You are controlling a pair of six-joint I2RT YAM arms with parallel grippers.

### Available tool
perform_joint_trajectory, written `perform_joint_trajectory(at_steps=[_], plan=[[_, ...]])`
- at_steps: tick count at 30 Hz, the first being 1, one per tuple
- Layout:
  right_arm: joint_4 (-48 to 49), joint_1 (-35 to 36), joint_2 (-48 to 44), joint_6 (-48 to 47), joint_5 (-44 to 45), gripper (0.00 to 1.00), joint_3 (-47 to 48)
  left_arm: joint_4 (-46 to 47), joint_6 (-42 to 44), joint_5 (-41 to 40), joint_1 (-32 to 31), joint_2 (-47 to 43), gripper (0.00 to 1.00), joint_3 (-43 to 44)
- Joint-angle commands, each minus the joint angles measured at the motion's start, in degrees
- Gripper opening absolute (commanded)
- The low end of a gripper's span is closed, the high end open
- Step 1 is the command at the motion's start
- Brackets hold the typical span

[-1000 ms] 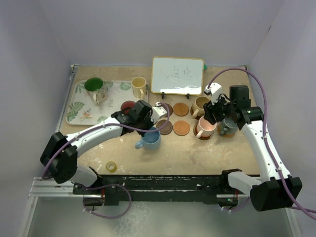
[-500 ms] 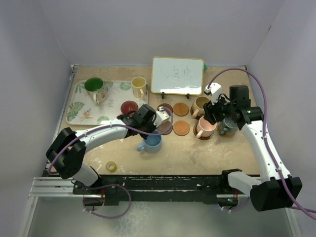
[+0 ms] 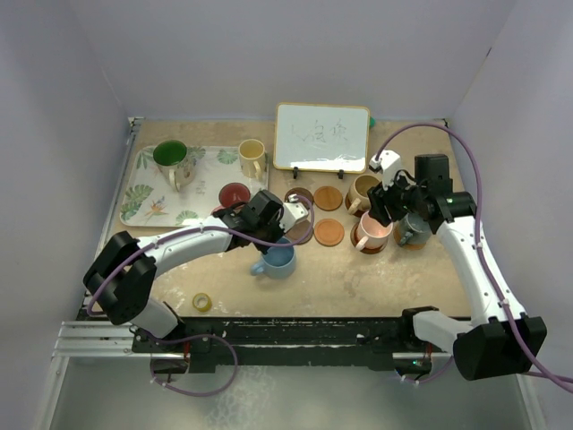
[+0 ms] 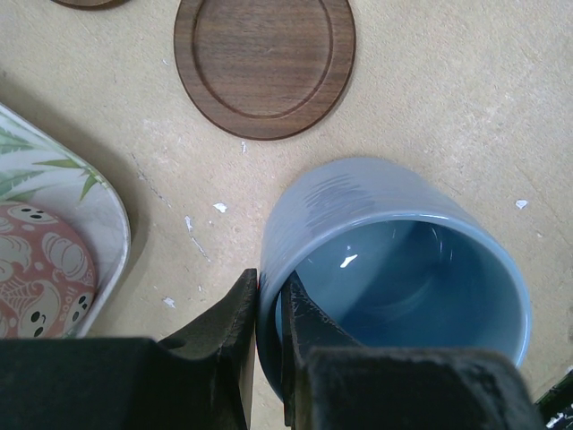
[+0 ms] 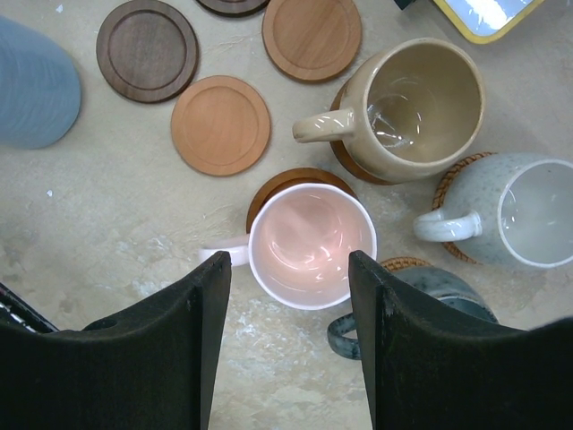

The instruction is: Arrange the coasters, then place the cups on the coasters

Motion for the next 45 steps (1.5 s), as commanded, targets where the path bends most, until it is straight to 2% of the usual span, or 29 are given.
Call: perform_joint_trajectory(at_steps=[1,7,14,18,22,26,34,40,45], plan=[[1.5,-0.1,-0.5,0.6,-1.2,0.58,-0.2,3.7,-0.8,2.7,-0.4,-2.3,0.03,1.9],[1.2,-0.1,0.3,0.7,-1.6,0.58,0.1,4.2,-0.3,3.1,-0.4,-2.8,0.04,0.9],[1.3,-0.1,0.5,0.9,-2.3,0.58,0.0,4.4,0.1,4.0,-0.4,-2.9,0.17,0.5],[1.3,0.0,1.2,1.3,-3.4,0.58,0.3,3.4,0.6,4.8,-0.3,-3.4,0.27,1.1],[1.0,0.6,2.8,2.1,-5.4,0.58,1.5,1.4,1.9,4.7,-0.3,-6.1,0.41,2.3],[0.7,4.8,5.3,2.3,-4.4,0.58,3.2,-0.4,3.8,4.0,1.0,-10.4,0.54,3.0],[3.7,16.7,10.2,1.9,-1.2,0.64,5.6,-3.4,4.4,3.5,11.9,-19.0,0.64,5.7],[7.5,25.5,15.8,1.9,1.1,0.75,7.8,-3.2,2.5,-0.7,22.2,-23.6,0.68,7.4],[9.5,31.1,22.9,3.6,2.0,0.76,11.3,-3.7,-0.4,-0.5,30.1,-26.0,0.7,9.0]])
